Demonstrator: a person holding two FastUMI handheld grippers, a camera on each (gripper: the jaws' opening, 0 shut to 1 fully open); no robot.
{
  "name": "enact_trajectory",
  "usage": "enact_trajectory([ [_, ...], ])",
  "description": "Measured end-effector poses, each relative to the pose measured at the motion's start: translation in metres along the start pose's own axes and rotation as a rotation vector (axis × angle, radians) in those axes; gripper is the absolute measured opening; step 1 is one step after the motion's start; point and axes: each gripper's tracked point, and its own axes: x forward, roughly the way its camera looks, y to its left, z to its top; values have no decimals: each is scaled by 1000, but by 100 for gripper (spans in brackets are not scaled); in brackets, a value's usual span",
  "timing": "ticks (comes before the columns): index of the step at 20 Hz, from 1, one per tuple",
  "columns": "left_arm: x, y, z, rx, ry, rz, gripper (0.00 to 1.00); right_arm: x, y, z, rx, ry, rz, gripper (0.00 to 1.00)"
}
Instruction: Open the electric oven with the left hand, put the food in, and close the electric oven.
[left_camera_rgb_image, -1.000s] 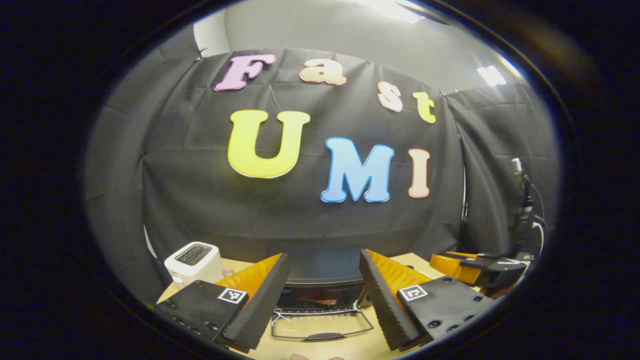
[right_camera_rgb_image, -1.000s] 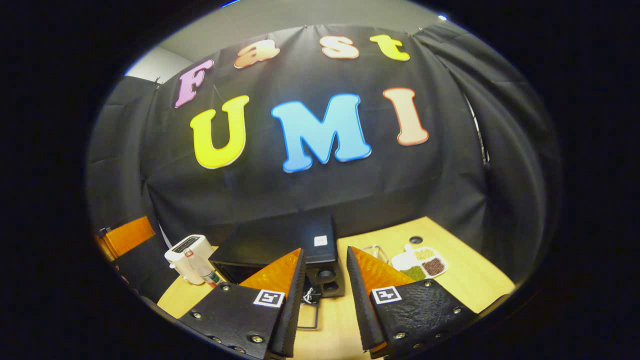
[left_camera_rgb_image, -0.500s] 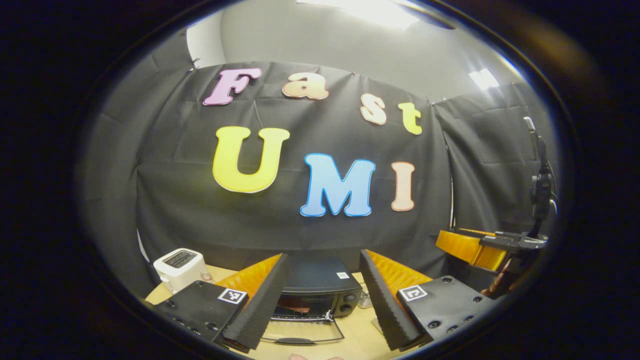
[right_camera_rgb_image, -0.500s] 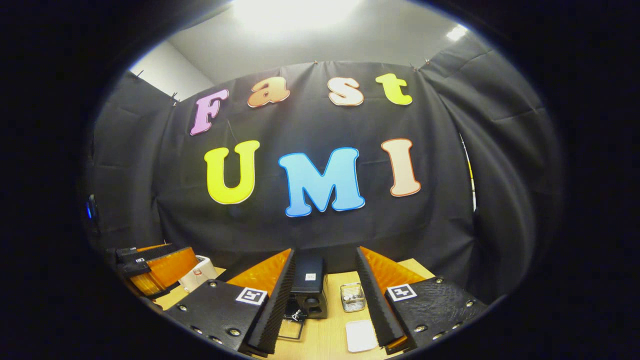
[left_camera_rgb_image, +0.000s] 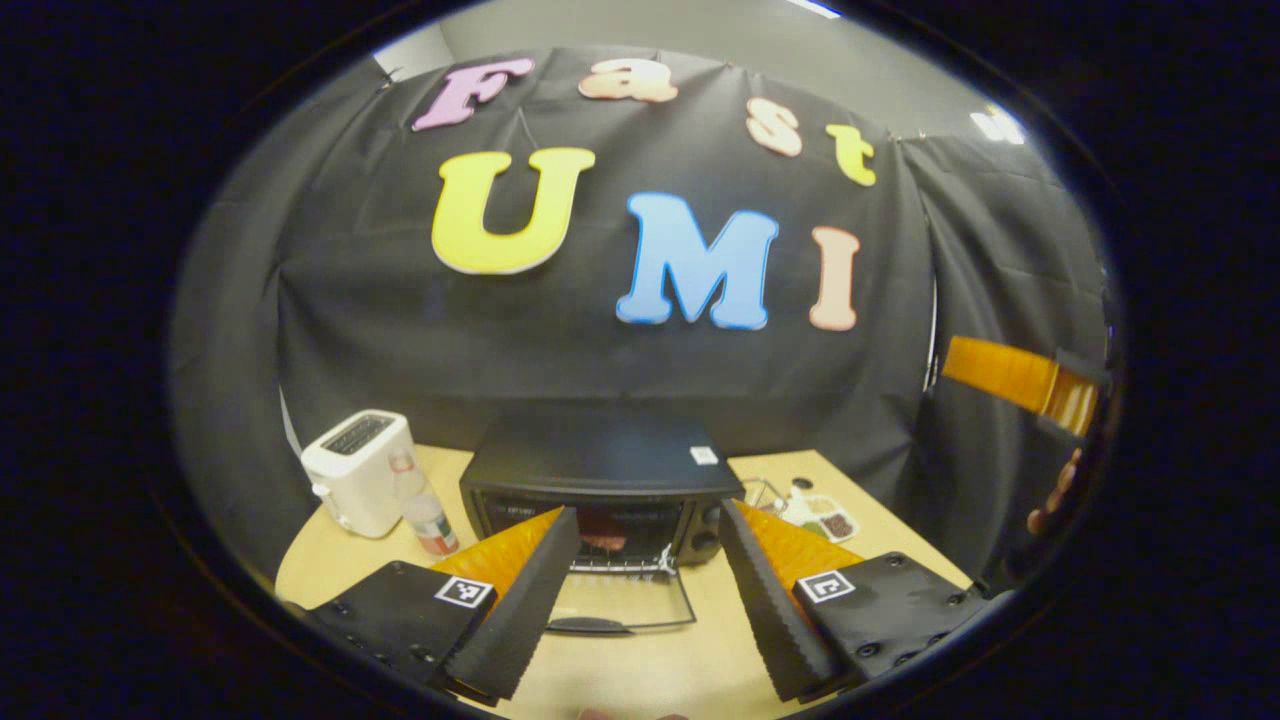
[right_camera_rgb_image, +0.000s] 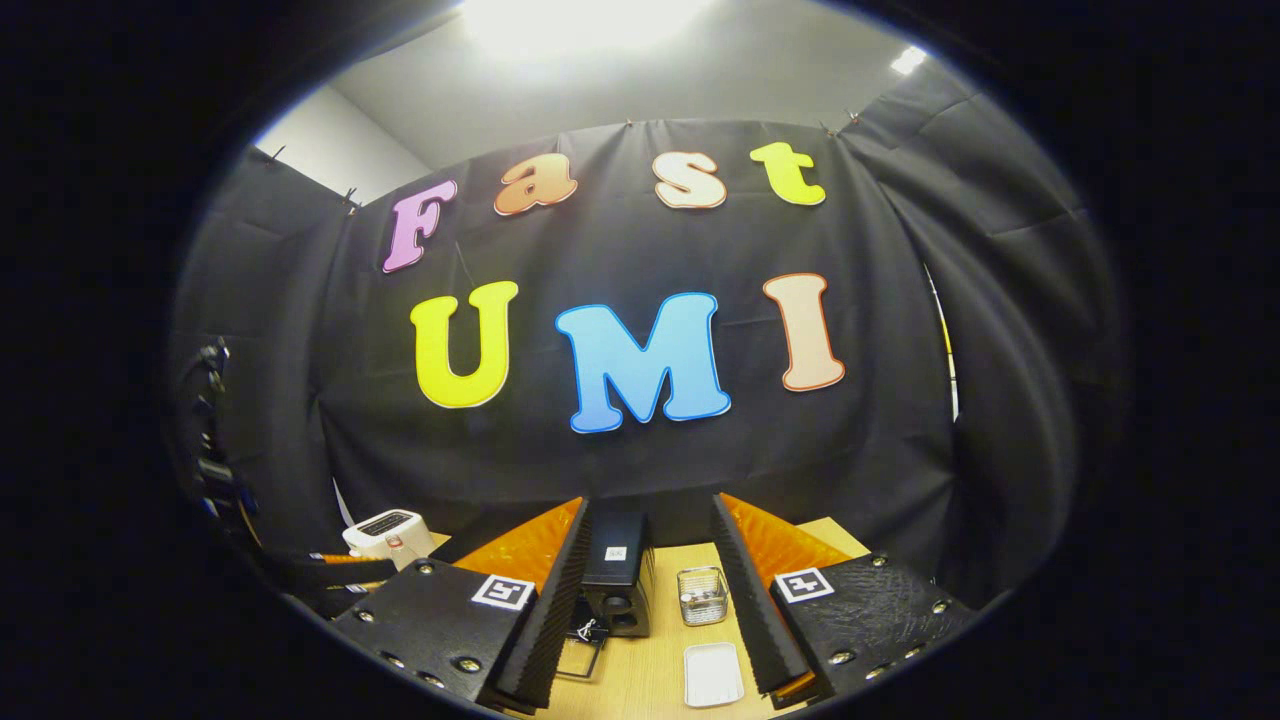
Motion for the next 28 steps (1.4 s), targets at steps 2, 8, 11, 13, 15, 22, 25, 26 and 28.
enact_trajectory([
  [2, 10, 4, -43, 2, 120, 2, 92, -1, -4, -2, -2, 8, -7, 73],
  [8, 32, 19, -146, -35, 413, 9, 99, -6, -19, -15, -22, 45, -44, 87],
  [11, 40, 30, -186, -29, 517, 15, 95, -10, -28, -21, -24, 61, -68, 90],
  [13, 46, 33, -206, -21, 570, 14, 95, -13, -33, -24, -27, 70, -83, 90],
  [15, 52, 38, -225, -6, 629, 17, 95, -12, -37, -24, -26, 75, -99, 90],
  [22, 80, 45, -259, -10, 754, 35, 96, -13, -52, -29, -19, 86, -148, 90],
  [25, 87, 48, -264, -12, 772, 43, 95, -12, -55, -28, -23, 88, -160, 90],
  [26, 90, 48, -265, -17, 775, 43, 95, -12, -56, -30, -25, 91, -162, 90],
  [28, 94, 51, -266, -27, 783, 51, 95, -10, -56, -31, -28, 97, -165, 90],
])
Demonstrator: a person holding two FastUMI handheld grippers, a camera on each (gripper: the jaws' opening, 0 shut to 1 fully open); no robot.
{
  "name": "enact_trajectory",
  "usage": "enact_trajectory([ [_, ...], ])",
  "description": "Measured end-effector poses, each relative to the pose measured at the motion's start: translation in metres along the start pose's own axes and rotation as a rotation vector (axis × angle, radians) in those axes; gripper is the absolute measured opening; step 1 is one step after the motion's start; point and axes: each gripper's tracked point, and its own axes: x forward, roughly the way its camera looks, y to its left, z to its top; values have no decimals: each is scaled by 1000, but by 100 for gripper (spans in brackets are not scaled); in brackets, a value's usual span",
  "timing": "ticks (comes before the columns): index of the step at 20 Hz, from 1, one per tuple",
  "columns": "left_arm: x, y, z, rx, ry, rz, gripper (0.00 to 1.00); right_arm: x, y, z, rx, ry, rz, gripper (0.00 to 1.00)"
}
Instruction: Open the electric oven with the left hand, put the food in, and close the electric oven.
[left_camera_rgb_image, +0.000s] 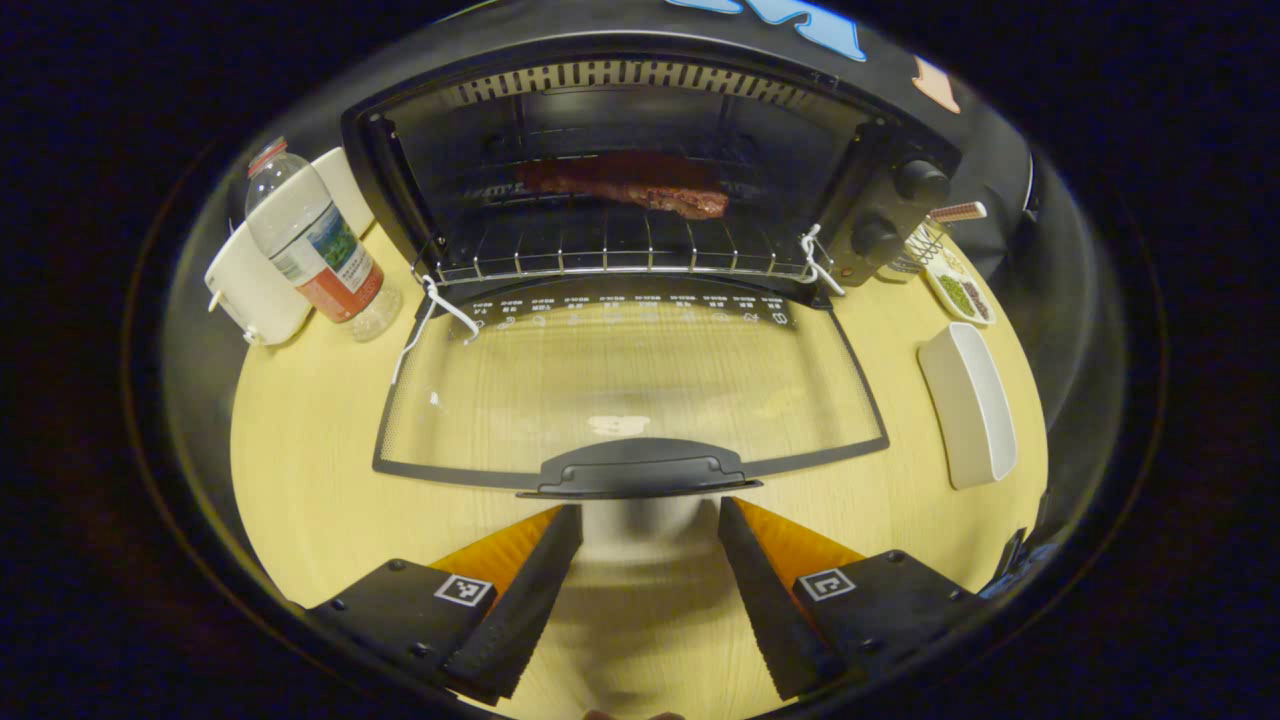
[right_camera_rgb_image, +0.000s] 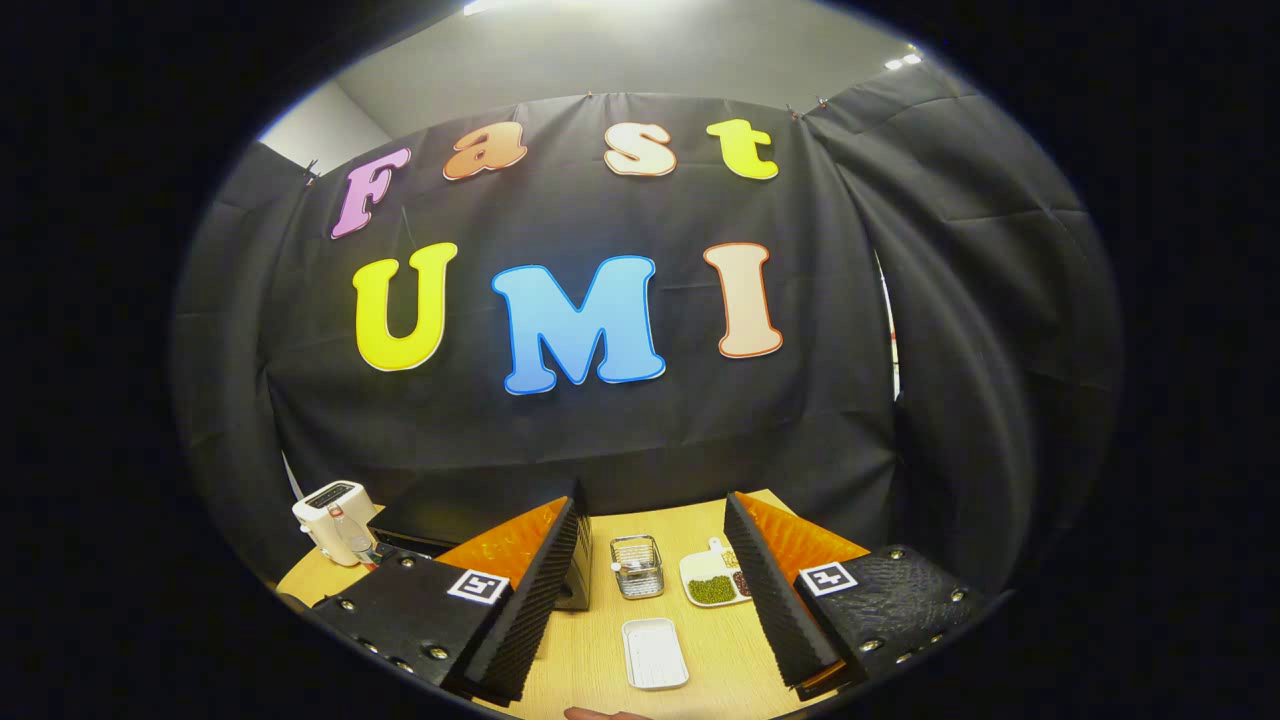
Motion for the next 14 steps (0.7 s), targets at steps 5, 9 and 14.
enact_trajectory([
  [5, 5, 3, 1, 32, 21, 11, 95, 1, 1, 3, -6, -4, -9, 90],
  [9, -3, 2, 3, 12, 0, -8, 92, 3, 2, 3, -9, -2, -3, 90],
  [14, -32, -1, 11, 8, -72, -25, 99, 3, 8, 9, -30, -24, 17, 90],
])
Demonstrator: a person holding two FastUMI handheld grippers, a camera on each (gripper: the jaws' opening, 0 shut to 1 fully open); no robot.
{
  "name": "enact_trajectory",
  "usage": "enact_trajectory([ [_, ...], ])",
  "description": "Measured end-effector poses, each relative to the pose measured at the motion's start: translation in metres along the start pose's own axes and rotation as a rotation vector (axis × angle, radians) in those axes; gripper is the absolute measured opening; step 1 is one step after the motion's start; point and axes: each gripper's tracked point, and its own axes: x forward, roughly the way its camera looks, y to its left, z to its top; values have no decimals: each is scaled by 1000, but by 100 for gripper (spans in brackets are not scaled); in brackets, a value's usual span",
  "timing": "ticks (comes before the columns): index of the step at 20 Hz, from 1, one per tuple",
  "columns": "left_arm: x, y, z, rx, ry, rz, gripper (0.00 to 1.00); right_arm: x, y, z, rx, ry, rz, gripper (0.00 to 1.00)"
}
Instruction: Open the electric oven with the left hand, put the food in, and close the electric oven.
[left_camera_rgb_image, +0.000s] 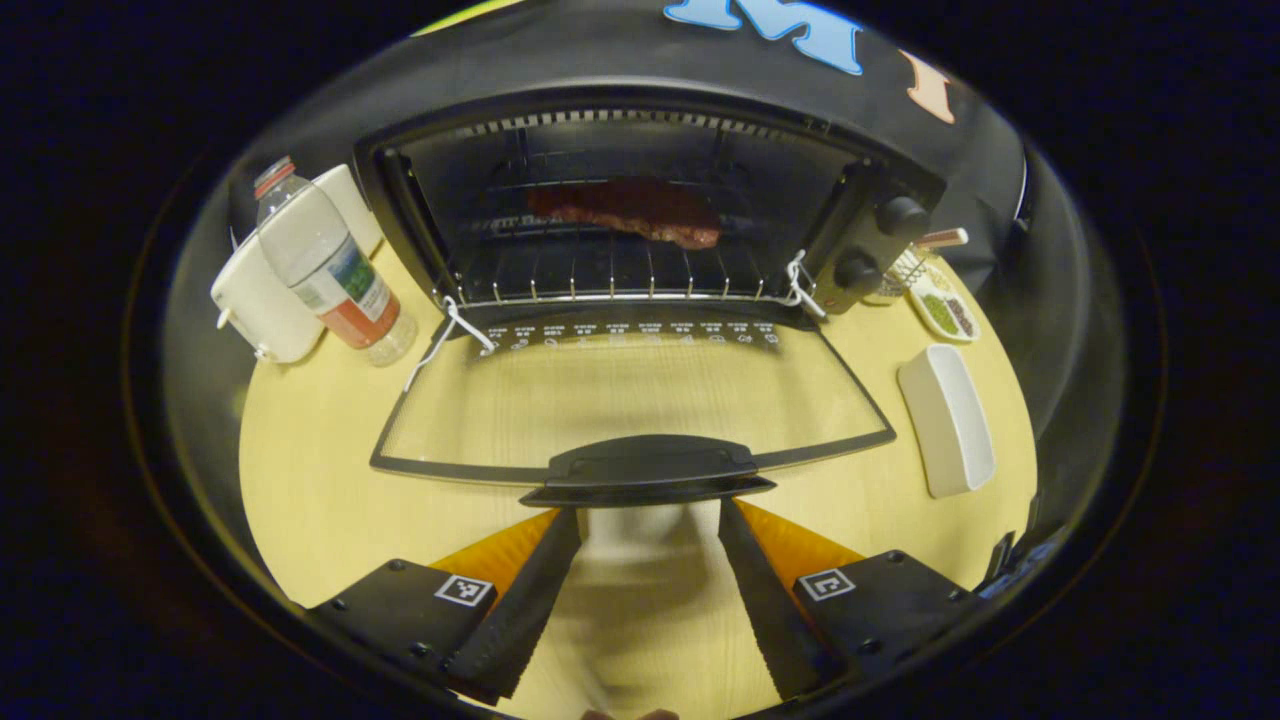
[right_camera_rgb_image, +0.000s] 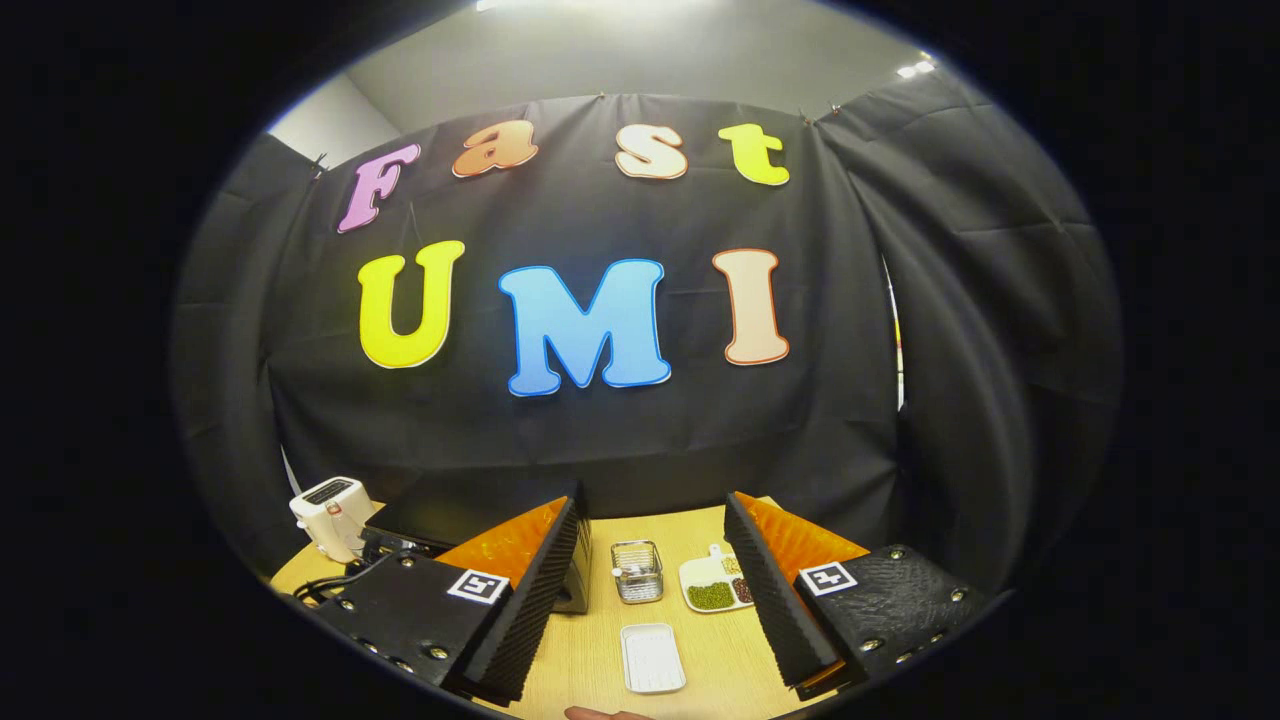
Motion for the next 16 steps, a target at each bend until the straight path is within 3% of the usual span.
enact_trajectory([
  [2, -12, -1, 6, -8, -32, -5, 95, 0, 4, -1, 3, 0, 13, 90],
  [3, -18, -1, 9, -13, -47, -7, 99, 0, 5, -1, 4, 0, 19, 90],
  [5, -29, -2, 18, -19, -80, -11, 92, 1, 9, 0, 5, 0, 32, 90],
  [6, -33, -3, 21, -19, -93, -12, 99, 1, 12, 0, 6, -2, 40, 90],
  [7, -36, -3, 23, -18, -101, -13, 92, 2, 14, 2, 7, -5, 48, 90],
  [8, -40, -3, 27, -16, -110, -14, 99, 3, 16, 3, 8, -7, 57, 90],
  [9, -43, -4, 30, -14, -119, -13, 92, 3, 18, 5, 7, -10, 66, 90],
  [16, -61, -8, 59, 37, -195, 2, 95, 4, 12, 14, 5, -37, 63, 90],
])
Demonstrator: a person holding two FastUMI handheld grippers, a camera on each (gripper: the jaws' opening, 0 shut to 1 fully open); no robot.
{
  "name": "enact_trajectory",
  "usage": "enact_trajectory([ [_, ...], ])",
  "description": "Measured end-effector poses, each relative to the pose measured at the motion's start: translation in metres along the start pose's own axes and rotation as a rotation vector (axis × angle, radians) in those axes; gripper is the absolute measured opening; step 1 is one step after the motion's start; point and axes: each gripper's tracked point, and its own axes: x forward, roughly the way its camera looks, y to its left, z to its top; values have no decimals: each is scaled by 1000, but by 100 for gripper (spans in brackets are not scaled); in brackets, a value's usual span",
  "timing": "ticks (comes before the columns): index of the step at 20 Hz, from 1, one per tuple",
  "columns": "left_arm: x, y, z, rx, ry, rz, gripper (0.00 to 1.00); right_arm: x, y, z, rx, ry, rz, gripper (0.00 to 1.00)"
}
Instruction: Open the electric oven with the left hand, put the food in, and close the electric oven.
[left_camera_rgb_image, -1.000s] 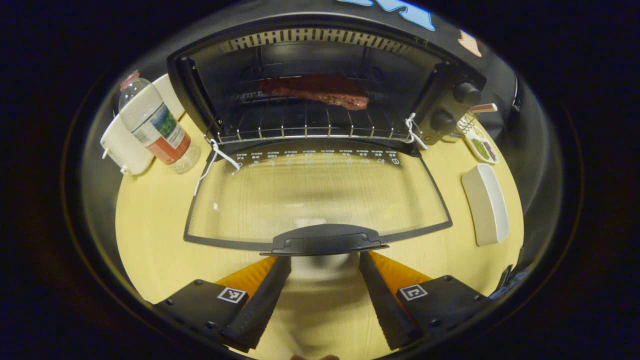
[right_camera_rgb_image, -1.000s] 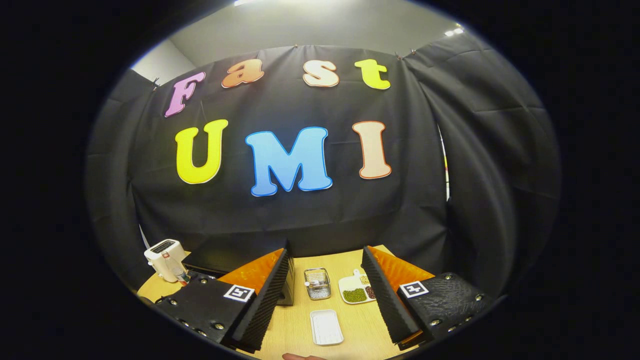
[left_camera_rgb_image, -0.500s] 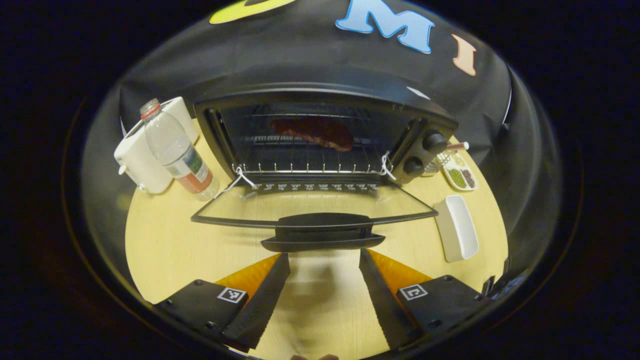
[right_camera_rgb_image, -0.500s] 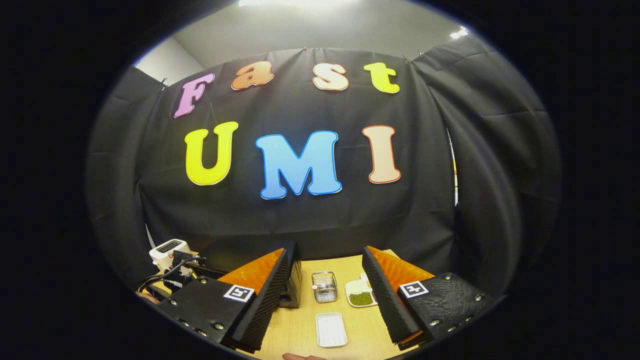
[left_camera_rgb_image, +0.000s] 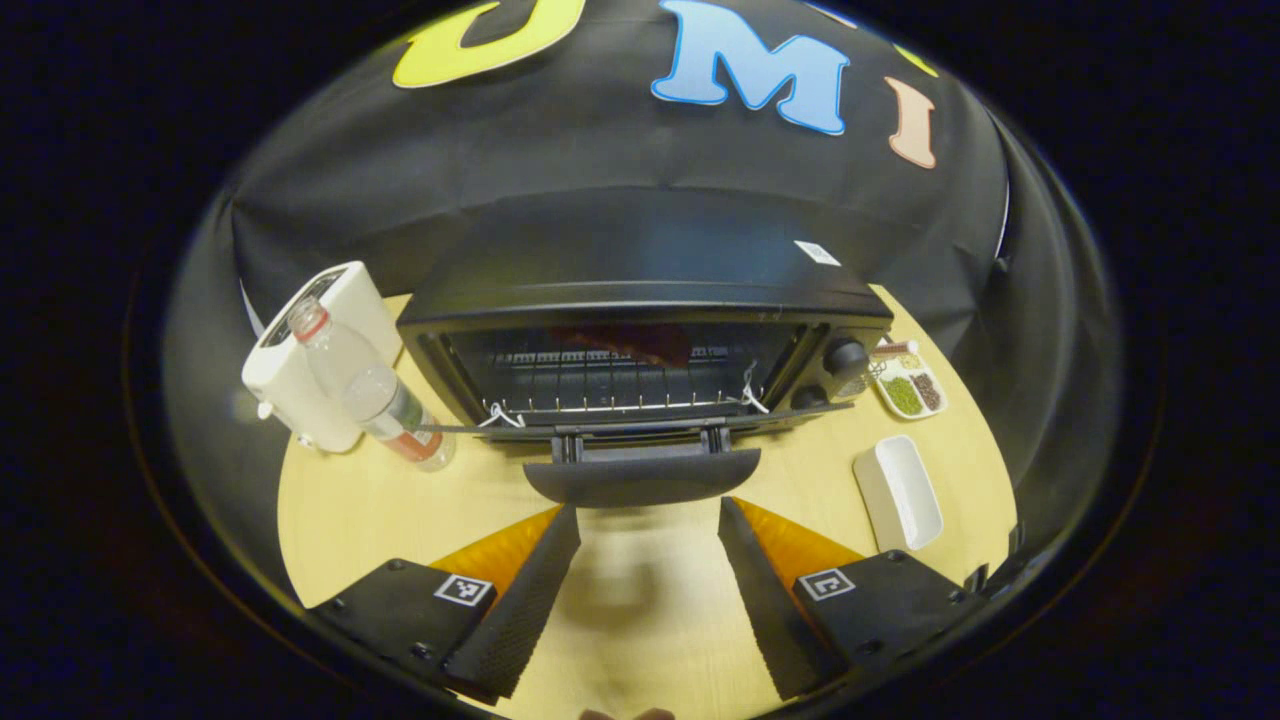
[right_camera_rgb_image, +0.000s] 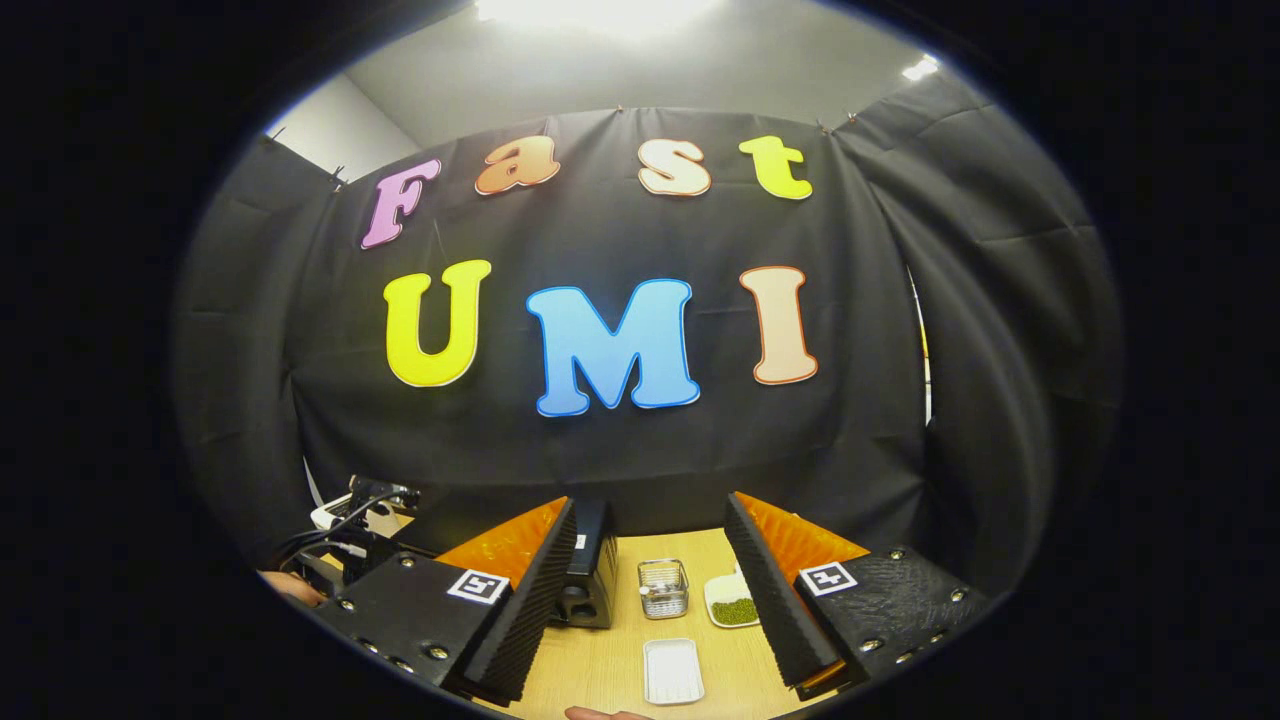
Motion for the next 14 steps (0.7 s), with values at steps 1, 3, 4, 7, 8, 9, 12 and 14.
enact_trajectory([
  [1, -2, -2, 6, 2, -18, -3, 95, -1, -2, -1, 1, 0, -6, 90],
  [3, -2, -5, 16, 15, -56, 6, 95, -3, -8, -2, 2, -1, -13, 90],
  [4, -7, -6, 23, 19, -84, 7, 92, -4, -9, -3, 1, 1, -11, 90],
  [7, -45, -23, 51, 24, -216, -1, 94, -6, -13, -2, 3, 3, 9, 90],
  [8, -62, -31, 67, 31, -301, -2, 95, -5, -15, 0, 5, 0, 16, 90],
  [9, -83, -40, 84, 30, -385, -7, 95, -5, -18, 3, 6, -2, 22, 90],
  [12, -157, -66, 117, -9, -613, -14, 99, -6, -24, 20, 19, -33, 43, 90],
  [14, -203, -70, 130, -38, -743, 31, 98, -6, -24, 32, 20, -56, 77, 90],
])
